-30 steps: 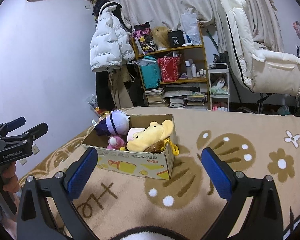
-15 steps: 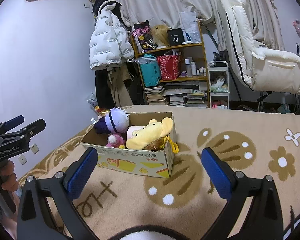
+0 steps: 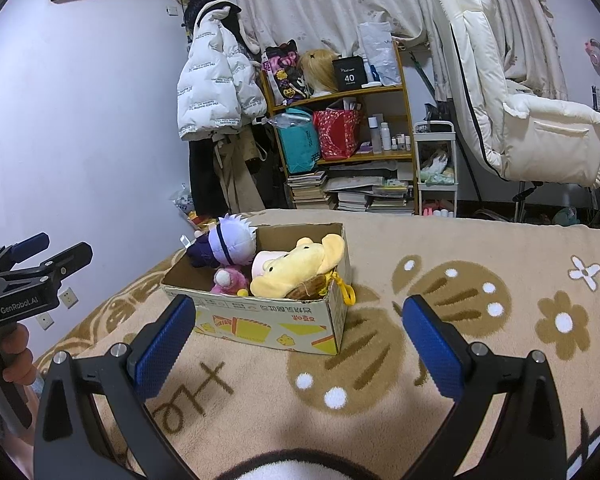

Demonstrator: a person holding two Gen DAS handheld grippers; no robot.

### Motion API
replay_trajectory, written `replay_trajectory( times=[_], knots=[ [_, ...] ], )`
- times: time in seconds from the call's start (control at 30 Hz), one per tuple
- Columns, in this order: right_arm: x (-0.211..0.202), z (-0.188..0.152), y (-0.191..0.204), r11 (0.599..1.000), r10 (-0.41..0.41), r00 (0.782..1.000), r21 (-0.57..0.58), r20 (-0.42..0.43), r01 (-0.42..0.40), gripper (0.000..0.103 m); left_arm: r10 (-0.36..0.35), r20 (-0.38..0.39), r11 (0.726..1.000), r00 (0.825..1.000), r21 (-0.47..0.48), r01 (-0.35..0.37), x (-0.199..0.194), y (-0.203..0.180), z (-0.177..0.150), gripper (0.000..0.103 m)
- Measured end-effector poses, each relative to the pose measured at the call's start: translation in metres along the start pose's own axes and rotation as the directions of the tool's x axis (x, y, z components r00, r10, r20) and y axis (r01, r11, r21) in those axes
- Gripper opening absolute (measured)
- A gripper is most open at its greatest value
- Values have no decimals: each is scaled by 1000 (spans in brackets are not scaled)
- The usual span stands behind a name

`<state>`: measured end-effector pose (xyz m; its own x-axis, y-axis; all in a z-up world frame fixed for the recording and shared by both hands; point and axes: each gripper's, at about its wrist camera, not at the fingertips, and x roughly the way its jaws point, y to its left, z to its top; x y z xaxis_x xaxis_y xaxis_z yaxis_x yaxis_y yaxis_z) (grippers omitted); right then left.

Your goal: Organize soft objects

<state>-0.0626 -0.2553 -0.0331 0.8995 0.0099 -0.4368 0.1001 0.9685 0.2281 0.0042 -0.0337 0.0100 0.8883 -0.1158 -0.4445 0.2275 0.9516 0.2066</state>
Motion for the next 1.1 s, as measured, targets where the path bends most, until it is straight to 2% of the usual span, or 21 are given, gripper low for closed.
replay_trajectory(
  times=[1.1],
  knots=[
    [0,0,-2,1000,1,1000,0,-3,-1,103,-21,-42,999,999,33,23,7,-4,-2,103]
  ],
)
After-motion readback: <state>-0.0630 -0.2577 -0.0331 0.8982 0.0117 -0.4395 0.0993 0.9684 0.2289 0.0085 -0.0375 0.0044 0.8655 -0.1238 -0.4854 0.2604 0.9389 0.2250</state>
